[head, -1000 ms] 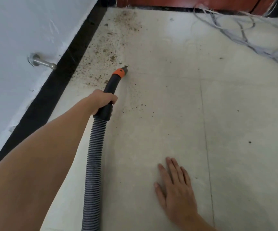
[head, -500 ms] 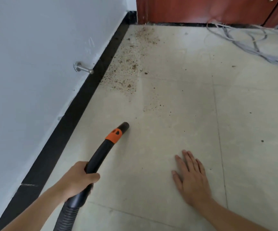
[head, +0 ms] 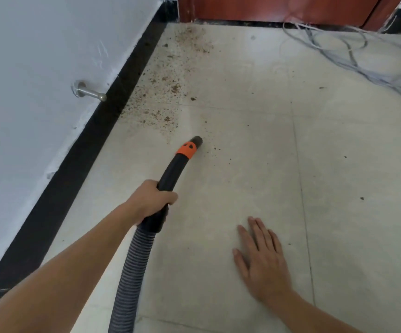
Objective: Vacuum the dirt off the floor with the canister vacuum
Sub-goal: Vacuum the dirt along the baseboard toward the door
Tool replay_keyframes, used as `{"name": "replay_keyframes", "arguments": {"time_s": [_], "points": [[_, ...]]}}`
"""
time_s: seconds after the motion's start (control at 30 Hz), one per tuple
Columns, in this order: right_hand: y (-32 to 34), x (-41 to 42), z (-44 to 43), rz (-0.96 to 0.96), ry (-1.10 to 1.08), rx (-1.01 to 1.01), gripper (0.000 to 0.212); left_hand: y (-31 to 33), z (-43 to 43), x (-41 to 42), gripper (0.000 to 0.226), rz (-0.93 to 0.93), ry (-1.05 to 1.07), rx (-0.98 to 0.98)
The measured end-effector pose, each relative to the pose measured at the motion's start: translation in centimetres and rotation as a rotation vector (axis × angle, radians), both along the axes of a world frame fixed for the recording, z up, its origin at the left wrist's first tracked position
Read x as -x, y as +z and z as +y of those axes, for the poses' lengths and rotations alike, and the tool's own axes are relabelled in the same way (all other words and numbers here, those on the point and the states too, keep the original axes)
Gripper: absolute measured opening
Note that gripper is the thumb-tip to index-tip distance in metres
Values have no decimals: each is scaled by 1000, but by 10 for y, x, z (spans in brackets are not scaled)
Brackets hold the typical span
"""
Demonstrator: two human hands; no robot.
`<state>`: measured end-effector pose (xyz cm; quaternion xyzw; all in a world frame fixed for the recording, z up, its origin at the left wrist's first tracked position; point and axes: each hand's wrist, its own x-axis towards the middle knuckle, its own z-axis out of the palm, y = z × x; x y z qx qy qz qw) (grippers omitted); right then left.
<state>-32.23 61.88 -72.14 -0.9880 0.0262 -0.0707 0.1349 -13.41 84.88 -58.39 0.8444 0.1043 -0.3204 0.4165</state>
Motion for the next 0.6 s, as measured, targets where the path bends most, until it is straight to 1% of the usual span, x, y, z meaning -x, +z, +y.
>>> {"name": "replay_keyframes", "arguments": {"time_s": [0.2,0.33,0.4,0.47,0.6], "points": [[-5,0,-4,-22,2,15,57,2,-70,-90,18,32,12,63],[-7,-1,-6,-20,7,30,58,2,-87,-113,21,27,-14,72],[-6,-1,-7,-19,6,23,58,0,-80,-105,21,27,-32,54],[-7,-2,-7,-13,4,11,58,-3,-62,-85,17,18,-47,35],[-5,-2,-8,8,0,13,56,-5,-5,-14,11,35,-84,-10]]}}
